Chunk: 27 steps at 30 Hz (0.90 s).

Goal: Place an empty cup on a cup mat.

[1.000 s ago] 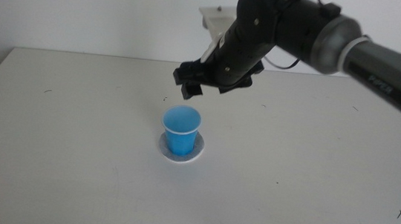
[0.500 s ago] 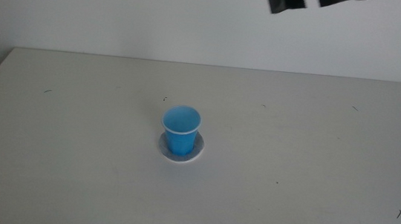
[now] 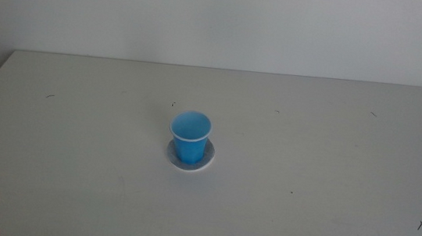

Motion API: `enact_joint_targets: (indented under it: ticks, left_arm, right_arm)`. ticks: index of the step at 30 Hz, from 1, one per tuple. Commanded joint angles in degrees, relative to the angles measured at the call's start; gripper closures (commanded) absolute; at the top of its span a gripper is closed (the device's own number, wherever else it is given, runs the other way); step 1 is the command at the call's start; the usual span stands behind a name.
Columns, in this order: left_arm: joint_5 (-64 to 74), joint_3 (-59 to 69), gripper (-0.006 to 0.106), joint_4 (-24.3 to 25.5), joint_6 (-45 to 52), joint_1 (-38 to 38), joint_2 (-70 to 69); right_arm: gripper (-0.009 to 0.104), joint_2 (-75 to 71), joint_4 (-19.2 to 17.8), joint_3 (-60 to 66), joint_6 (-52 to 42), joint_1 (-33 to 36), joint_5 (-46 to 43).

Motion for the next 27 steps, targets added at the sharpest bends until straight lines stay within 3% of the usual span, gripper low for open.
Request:
enact_joint_targets:
  ticks: [1, 6, 13, 18, 27]
  left_arm:
    - [-3.84, -0.34, -0.005, 0.02, -0.62, 0.06, -0.15]
    - [-3.84, -0.34, -0.005, 0.02, -0.62, 0.06, -0.15]
    - [-3.84, -0.34, -0.005, 0.02, -0.62, 0.06, -0.15]
    - [-3.84, -0.34, -0.005, 0.02, -0.62, 0.06, -0.15]
    - [-3.84, -0.34, -0.005, 0.02, -0.62, 0.06, -0.15]
  right_arm:
    - [0.010, -6.52, -0.56, 5.63, -0.11, -1.47, -8.89]
    - [0.010, -18.21, -1.26, 20.23, -0.06, -1.62, -15.61]
    - [0.010, -31.79, -4.95, 37.22, 5.98, -1.74, -21.79]
    - [0.010, -40.84, -4.95, 47.78, 6.93, -1.74, -26.59]
    - [0.010, -52.37, -5.83, 58.18, 7.25, -1.74, -34.97]
